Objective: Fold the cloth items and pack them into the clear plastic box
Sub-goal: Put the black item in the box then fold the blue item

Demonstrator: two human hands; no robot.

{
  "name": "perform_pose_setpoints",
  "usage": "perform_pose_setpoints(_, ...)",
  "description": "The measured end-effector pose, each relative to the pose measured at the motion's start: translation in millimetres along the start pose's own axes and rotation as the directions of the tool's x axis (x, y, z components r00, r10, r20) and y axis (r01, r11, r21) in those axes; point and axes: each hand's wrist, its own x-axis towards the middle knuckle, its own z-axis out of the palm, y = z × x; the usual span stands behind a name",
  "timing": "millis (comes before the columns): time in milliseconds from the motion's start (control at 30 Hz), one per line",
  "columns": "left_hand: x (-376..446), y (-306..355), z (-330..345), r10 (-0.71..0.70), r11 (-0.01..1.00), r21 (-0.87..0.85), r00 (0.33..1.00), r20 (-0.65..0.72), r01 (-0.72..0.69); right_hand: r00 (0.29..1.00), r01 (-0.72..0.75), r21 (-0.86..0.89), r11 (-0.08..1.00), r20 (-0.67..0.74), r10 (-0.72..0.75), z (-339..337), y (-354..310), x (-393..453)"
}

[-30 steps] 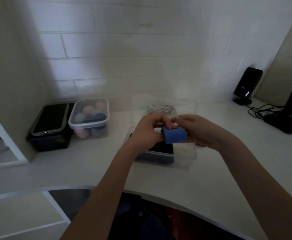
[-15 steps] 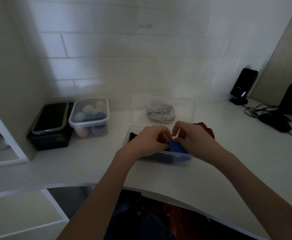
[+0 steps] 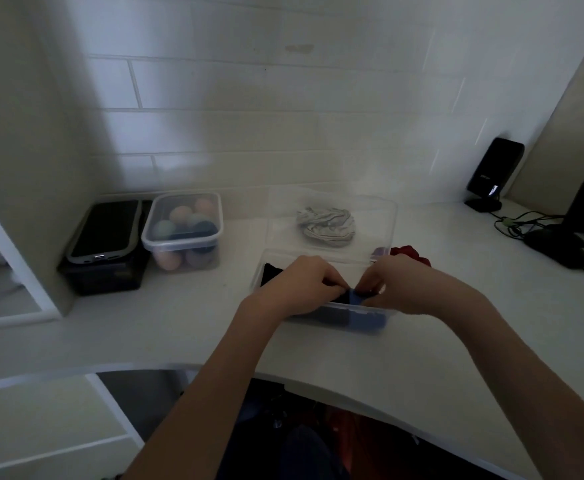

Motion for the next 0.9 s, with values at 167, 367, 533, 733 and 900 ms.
perform_pose_setpoints(167,-0.5,-1.3,4.9,-0.024,0.999,0.05,0.999,0.04,0.022,0.998,0.039,-0.075,0.996,0.057,-0.035,-0.1,-5.5,7.9)
perform_pose_setpoints(367,-2.3,1.4,7.1,-0.017,0.994,0.111,0.999,0.042,0.013,0.99,0.064,-0.097,0.993,0.128,-0.052,3.7,-4.9,23.0)
perform_pose_setpoints(533,-3.2,3.6,5.9,-0.005,0.989,0.148,0.998,0.057,-0.003,0.984,0.083,-0.097,0.992,0.168,-0.066,6.5,-4.0,24.5)
perform_pose_setpoints(733,-3.3,4.2,6.3,-0.021,0.987,0.161,0.998,0.066,0.011,0.986,0.073,-0.108,0.991,0.155,-0.056,8.8,-1.6,24.7)
perform_pose_setpoints(900,-5.3,2.5,6.8,-0.018,0.987,0.163,1.0,0.016,0.016,0.994,0.098,0.091,0.991,0.032,-0.101,9.2,7.7,20.3)
